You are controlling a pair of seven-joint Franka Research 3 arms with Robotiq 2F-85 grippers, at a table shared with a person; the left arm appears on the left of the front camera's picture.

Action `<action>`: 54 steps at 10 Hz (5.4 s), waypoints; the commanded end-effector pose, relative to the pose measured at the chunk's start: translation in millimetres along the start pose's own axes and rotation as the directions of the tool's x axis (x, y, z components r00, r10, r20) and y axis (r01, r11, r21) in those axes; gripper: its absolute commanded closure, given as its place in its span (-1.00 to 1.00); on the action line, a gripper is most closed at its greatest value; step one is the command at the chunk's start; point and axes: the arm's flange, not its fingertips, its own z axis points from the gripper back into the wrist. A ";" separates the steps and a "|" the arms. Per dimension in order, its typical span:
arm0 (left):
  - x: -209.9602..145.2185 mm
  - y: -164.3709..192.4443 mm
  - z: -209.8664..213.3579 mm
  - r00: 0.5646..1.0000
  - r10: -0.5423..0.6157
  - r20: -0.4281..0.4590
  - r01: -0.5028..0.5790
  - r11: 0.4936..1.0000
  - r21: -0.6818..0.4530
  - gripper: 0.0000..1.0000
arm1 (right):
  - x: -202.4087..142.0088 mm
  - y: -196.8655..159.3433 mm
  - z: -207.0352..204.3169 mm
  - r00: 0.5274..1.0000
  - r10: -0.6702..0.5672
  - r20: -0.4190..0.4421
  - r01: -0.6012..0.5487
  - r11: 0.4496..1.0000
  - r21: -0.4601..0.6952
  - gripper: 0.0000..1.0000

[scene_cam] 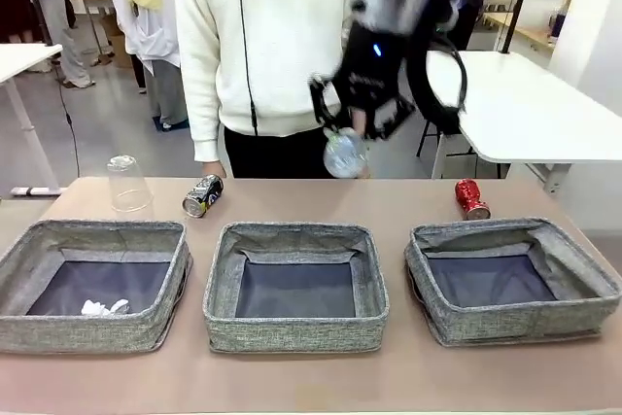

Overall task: Sort the waste into the appropriate baskets.
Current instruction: Pick up the waste item pointed out by the person, then place the picked waste into the Fabric basket indicated by the person.

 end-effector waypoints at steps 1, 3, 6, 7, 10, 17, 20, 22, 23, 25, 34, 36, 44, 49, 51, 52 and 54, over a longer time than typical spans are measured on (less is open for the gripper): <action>0.3 -0.9 1.0 1.000 -0.017 0.003 0.017 1.000 -0.018 -1.00 | -8.2 34.0 36.7 0.993 0.114 -0.013 -0.114 0.991 -0.066 0.30; 0.3 -0.9 1.0 1.000 -0.017 0.003 0.017 1.000 -0.018 -1.00 | -23.5 42.0 77.7 0.978 0.208 0.017 -0.205 0.973 -0.103 0.30; 0.3 -0.9 1.0 1.000 -0.017 0.003 0.017 1.000 -0.018 -1.00 | -31.0 49.1 121.7 0.964 0.258 0.071 -0.248 0.961 -0.122 0.30; 0.3 -0.9 1.0 1.000 -0.017 0.003 0.017 1.000 -0.018 -1.00 | -32.2 50.6 129.7 0.963 0.255 0.087 -0.244 0.962 -0.121 0.30; 0.3 -0.9 1.0 1.000 -0.017 0.003 0.017 1.000 -0.018 -1.00 | -32.0 51.2 124.4 0.958 0.270 0.097 -0.259 0.959 -0.114 0.30; 0.3 -0.9 1.0 1.000 -0.017 0.003 0.017 1.000 -0.018 -1.00 | -33.8 45.9 131.2 0.965 0.248 0.091 -0.240 0.966 -0.095 0.30; 0.3 -0.9 1.0 1.000 -0.017 0.003 0.017 1.000 -0.018 -1.00 | -33.8 45.9 131.2 0.965 0.248 0.091 -0.240 0.966 -0.095 0.30; 0.3 -0.9 1.0 1.000 -0.017 0.003 0.017 1.000 -0.018 -1.00 | -33.8 45.9 131.2 0.965 0.248 0.091 -0.240 0.966 -0.095 0.30; 0.3 -0.9 1.0 1.000 -0.017 0.003 0.017 1.000 -0.018 -1.00 | -33.8 45.9 131.2 0.965 0.248 0.091 -0.240 0.966 -0.095 0.30; 0.3 -0.9 1.0 1.000 -0.017 0.003 0.017 1.000 -0.018 -1.00 | -33.8 45.9 131.2 0.965 0.248 0.091 -0.240 0.966 -0.095 0.30; 0.3 -0.9 1.0 1.000 -0.017 0.003 0.017 1.000 -0.018 -1.00 | -33.8 45.9 131.2 0.965 0.248 0.091 -0.240 0.966 -0.095 0.30; 0.3 -0.9 1.0 1.000 -0.017 0.003 0.017 1.000 -0.018 -1.00 | -33.8 45.9 131.2 0.965 0.248 0.091 -0.240 0.966 -0.095 0.30; 0.3 -0.9 1.0 1.000 -0.017 0.003 0.017 1.000 -0.018 -1.00 | -40.0 45.3 33.9 0.931 0.345 0.116 -0.342 0.938 -0.047 0.30; 0.3 -0.9 1.0 1.000 -0.017 0.003 0.017 1.000 -0.018 -1.00 | -34.2 17.1 -91.6 0.879 0.473 0.058 -0.472 0.881 -0.032 0.30; 0.3 -0.9 1.0 1.000 -0.017 0.003 0.017 1.000 -0.018 -1.00 | -29.6 13.5 -89.7 0.889 0.453 0.061 -0.454 0.891 0.008 0.30; 0.3 -0.9 1.0 1.000 -0.017 0.003 0.017 1.000 -0.018 -1.00 | -29.0 12.9 -90.1 0.894 0.445 0.057 -0.446 0.895 0.009 0.30; 0.3 -0.9 1.0 1.000 -0.017 0.003 0.017 1.000 -0.018 -1.00 | -28.2 12.2 -91.1 0.904 0.426 0.036 -0.427 0.904 0.009 -0.23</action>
